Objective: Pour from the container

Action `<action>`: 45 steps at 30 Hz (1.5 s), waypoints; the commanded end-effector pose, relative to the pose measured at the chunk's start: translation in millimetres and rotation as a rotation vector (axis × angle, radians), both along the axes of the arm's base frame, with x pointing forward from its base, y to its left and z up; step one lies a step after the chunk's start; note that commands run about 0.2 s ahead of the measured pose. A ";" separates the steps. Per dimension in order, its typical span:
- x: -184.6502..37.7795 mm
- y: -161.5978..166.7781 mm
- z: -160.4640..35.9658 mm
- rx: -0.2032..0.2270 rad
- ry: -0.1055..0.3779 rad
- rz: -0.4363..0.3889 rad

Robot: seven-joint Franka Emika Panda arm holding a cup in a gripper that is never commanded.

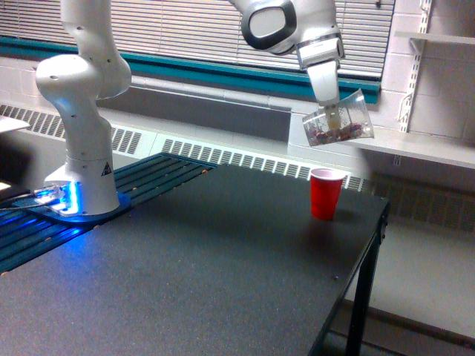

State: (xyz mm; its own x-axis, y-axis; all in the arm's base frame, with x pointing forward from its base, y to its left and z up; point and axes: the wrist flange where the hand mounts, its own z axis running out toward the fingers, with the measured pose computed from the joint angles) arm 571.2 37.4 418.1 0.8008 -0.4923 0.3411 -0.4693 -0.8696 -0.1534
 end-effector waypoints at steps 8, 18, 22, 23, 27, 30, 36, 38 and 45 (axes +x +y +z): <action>-15.5 62.0 -10.2 -0.027 -0.017 0.084; -31.2 104.4 -35.0 -0.030 0.008 0.124; -37.3 118.5 -41.6 -0.041 0.019 0.152; -38.6 121.0 -42.9 -0.045 0.022 0.158; -44.9 137.1 -49.9 -0.040 0.032 0.190; -49.5 147.0 -55.6 -0.044 0.045 0.217; -57.8 164.0 -65.0 -0.048 0.070 0.252; -60.4 168.8 -67.4 -0.053 0.075 0.260; -72.1 186.2 -79.4 -0.042 0.099 0.274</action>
State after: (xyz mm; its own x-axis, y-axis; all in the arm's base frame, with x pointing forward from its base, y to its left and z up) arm 508.3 208.8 345.8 0.9267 -0.2435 0.2861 -0.2312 -0.9699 -0.0767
